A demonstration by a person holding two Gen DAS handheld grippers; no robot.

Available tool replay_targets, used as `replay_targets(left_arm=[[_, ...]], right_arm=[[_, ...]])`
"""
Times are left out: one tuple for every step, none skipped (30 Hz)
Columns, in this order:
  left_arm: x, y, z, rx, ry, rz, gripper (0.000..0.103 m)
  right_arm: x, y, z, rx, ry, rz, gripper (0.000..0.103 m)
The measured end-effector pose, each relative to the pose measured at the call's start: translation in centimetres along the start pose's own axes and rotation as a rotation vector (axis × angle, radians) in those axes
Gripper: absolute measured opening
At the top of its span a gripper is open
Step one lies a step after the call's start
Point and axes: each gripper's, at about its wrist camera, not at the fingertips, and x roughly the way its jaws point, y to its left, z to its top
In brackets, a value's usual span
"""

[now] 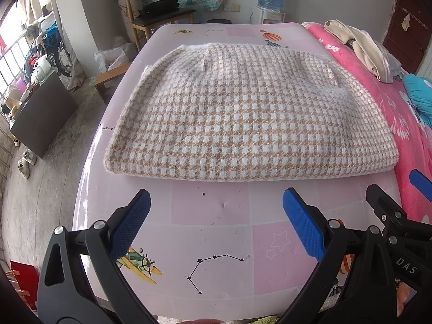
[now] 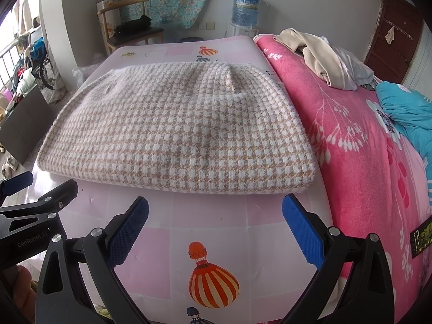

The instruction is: Fold large clothes

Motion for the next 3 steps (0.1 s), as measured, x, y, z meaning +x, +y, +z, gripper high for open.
replay_targets(left_arm=[[0.01,0.01,0.0,0.0,0.0,-0.001,0.095],[0.01,0.01,0.01,-0.001,0.001,-0.001,0.095],[0.03,0.0,-0.01,-0.001,0.001,-0.001,0.095]], right_arm=[[-0.02,-0.01,0.0,0.0,0.0,0.0,0.097],[-0.02,-0.01,0.01,0.0,0.0,-0.001,0.097],[-0.01,-0.02,0.02,-0.001,0.0,-0.001,0.097]])
